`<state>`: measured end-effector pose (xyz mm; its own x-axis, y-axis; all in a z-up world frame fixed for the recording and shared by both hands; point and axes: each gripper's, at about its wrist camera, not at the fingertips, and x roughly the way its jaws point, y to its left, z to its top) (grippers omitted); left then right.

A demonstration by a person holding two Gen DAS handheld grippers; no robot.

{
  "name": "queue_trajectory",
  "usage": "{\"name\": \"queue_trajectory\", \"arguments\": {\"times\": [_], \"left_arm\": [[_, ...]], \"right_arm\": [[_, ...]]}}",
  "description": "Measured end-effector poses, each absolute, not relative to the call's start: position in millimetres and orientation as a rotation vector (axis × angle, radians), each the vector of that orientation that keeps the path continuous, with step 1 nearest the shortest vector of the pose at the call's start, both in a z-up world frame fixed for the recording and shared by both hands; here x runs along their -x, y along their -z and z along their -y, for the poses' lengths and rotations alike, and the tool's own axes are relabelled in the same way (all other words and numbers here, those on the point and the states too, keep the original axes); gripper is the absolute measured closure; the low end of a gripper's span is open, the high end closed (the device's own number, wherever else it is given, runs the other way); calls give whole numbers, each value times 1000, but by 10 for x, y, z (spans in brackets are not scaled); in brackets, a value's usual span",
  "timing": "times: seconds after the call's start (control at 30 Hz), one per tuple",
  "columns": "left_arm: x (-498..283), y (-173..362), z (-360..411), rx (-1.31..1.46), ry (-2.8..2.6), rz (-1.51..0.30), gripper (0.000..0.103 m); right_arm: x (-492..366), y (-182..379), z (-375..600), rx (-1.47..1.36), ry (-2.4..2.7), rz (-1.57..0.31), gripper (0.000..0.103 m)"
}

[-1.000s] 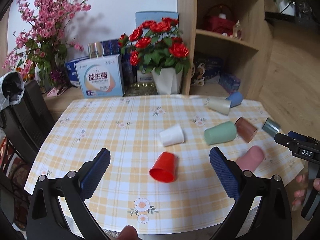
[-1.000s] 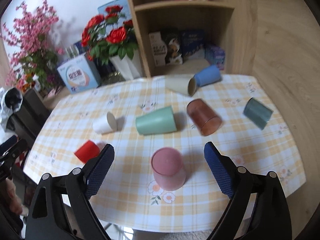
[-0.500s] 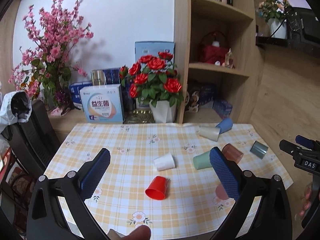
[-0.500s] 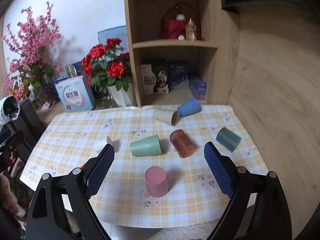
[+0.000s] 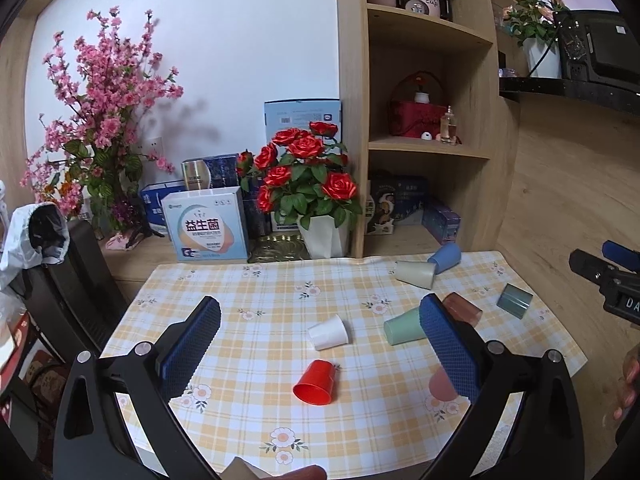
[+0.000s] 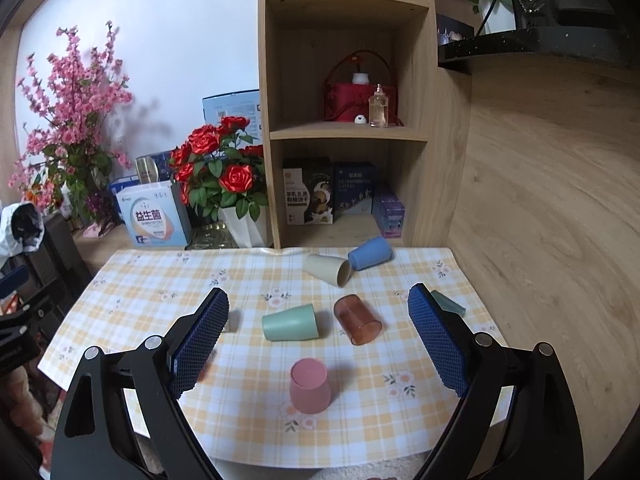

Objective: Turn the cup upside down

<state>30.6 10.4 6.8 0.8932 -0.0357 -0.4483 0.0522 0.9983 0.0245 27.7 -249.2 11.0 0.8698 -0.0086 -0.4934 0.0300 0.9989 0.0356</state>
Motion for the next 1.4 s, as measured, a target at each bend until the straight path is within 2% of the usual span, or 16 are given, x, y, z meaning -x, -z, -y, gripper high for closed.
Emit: {"name": "queue_trajectory", "arguments": {"times": [1.4], "left_arm": [[-253, -44, -114, -48, 33, -468, 6]], "right_arm": [[-191, -197, 2483, -32, 41, -475, 15]]}}
